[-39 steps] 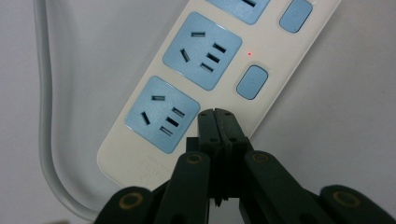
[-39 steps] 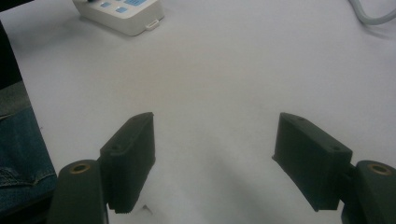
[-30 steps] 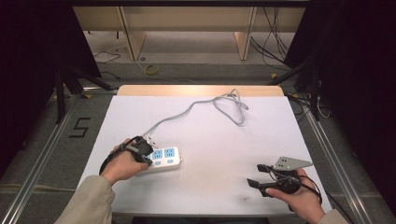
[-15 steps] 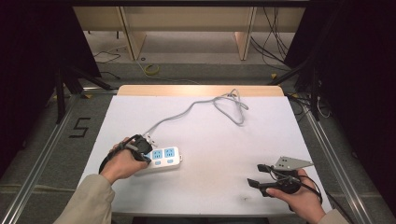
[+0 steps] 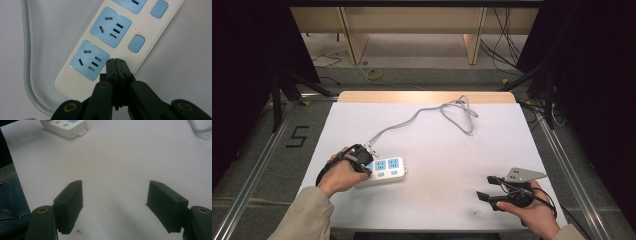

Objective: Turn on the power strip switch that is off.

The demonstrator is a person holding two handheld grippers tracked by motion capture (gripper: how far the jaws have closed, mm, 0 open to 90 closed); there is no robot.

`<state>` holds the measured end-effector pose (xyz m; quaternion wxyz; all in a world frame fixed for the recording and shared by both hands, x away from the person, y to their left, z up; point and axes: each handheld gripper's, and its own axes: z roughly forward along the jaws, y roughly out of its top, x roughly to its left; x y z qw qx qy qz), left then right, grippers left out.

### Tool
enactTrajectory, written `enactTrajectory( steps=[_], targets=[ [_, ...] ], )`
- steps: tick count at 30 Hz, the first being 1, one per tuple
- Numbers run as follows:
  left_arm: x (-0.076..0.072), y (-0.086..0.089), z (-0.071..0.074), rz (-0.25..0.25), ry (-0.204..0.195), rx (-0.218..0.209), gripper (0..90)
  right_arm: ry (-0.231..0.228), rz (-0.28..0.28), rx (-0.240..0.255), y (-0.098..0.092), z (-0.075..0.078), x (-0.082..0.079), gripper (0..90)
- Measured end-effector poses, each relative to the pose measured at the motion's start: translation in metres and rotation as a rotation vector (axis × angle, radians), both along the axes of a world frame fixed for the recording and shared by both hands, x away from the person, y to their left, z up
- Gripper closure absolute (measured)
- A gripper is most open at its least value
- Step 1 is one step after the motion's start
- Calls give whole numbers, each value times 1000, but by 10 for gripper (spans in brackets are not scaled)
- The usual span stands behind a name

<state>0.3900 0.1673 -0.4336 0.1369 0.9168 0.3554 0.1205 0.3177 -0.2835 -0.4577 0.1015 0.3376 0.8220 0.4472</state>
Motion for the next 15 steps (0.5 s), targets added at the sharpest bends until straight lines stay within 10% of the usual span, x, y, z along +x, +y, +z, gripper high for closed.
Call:
enactTrajectory(
  steps=[9,15],
  targets=[
    [1,3,-3,6,-9,70,899,-1,1,2,0,0,-1,294],
    [1,4,-1,10,-11,42,900,2,1,0,0,0,0,293]
  ],
)
